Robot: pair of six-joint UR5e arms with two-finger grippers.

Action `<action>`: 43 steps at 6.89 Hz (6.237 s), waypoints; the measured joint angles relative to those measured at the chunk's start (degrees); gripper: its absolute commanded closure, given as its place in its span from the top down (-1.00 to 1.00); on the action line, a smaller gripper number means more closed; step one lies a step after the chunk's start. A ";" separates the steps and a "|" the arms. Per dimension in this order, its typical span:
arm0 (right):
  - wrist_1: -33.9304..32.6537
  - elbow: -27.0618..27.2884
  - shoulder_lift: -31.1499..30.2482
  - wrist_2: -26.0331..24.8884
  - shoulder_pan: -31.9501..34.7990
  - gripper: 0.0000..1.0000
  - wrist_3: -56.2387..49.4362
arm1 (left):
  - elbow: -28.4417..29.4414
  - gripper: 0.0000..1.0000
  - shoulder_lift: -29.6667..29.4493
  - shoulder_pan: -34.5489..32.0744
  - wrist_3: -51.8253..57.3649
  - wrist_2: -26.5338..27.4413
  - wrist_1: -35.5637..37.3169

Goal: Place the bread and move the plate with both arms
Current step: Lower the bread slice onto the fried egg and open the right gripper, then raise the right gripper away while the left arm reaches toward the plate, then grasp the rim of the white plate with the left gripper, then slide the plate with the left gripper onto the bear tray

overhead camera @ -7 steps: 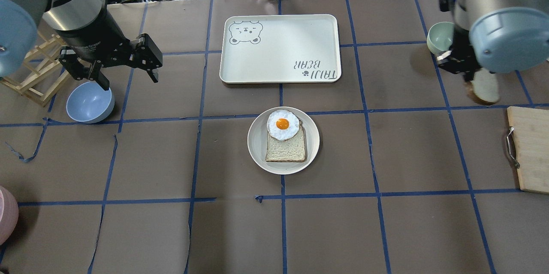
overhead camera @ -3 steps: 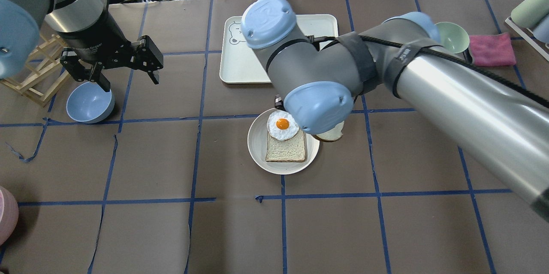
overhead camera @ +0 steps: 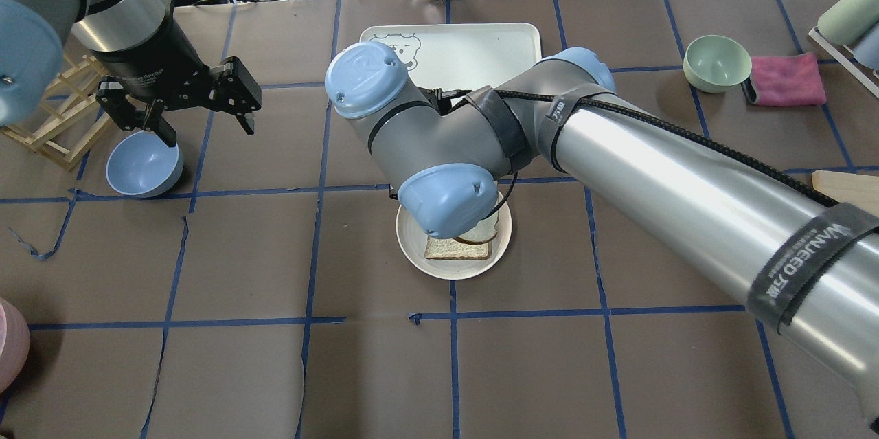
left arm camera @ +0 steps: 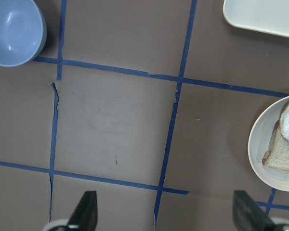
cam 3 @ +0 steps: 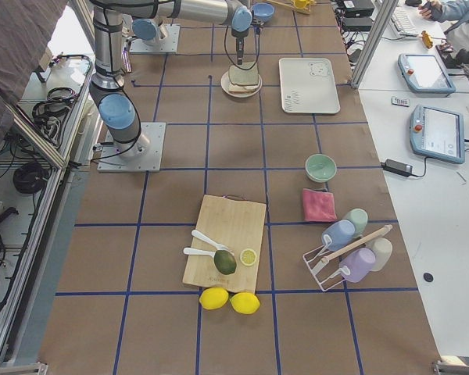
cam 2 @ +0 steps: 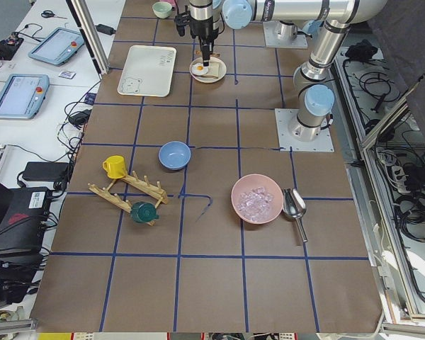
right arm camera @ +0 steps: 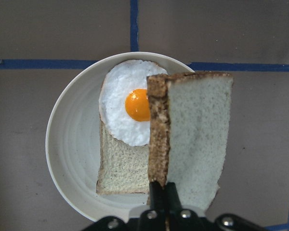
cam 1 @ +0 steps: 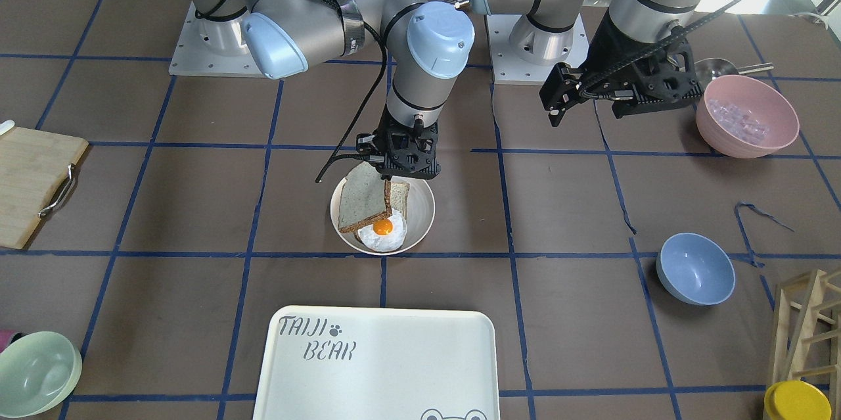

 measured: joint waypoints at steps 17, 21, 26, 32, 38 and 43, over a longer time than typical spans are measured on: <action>-4.50 -2.20 -3.44 0.77 -16.35 1.00 -23.03 | -0.17 1.00 -1.51 0.12 -0.40 0.79 2.83; 14.72 -3.84 -16.53 5.83 -24.42 1.00 -32.29 | -5.92 1.00 -6.36 -0.84 -1.29 -0.70 13.76; 14.90 -4.35 -20.00 7.19 -24.86 1.00 -37.34 | -15.24 0.69 -13.66 -7.15 -1.06 -7.61 33.16; 19.83 -4.63 -23.03 10.22 -27.80 0.98 -35.15 | -21.94 0.17 -19.99 -13.54 -1.33 -9.95 43.47; 15.95 -4.42 -24.02 10.57 -29.06 1.00 -30.27 | -22.95 -1.00 -21.16 -14.81 -2.07 -12.46 43.47; 18.21 -4.44 -24.04 10.78 -29.26 1.00 -29.37 | -20.44 -1.00 -20.18 -13.70 -3.47 -13.32 41.77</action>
